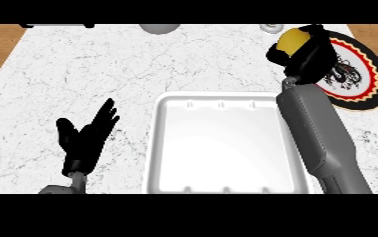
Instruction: Pick the lemon from the tray and place it in the plate
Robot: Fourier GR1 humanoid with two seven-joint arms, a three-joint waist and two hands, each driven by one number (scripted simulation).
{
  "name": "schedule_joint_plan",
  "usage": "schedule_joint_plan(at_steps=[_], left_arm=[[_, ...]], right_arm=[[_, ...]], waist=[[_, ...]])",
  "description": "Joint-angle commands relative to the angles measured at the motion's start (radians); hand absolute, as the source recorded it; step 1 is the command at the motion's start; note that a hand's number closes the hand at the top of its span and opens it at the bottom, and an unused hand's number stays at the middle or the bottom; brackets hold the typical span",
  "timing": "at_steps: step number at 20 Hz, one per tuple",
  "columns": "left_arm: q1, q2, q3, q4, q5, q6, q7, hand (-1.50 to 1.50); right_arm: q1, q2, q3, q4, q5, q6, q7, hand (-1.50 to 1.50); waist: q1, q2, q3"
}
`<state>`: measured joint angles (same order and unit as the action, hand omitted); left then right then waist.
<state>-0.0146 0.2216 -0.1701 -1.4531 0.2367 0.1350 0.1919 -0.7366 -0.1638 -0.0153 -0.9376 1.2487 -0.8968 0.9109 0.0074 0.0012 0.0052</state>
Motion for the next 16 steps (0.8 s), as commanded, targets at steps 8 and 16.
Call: schedule_joint_plan(at_steps=[8,16], left_arm=[[-0.022,-0.031,-0.011,0.045,-0.026,-0.002,0.020,0.00],[-0.002,-0.049,-0.025,0.029,-0.052,0.003,0.004,0.00]], right_arm=[[0.049,-0.215,-0.170,0.216,-0.316,-0.255,-0.342,1.50],[0.010,-0.336,-0.268,0.339,-0.614,-0.169,-0.691,1.50]], waist=[[0.015,0.011,-0.002],[0.031,0.016,0.000]])
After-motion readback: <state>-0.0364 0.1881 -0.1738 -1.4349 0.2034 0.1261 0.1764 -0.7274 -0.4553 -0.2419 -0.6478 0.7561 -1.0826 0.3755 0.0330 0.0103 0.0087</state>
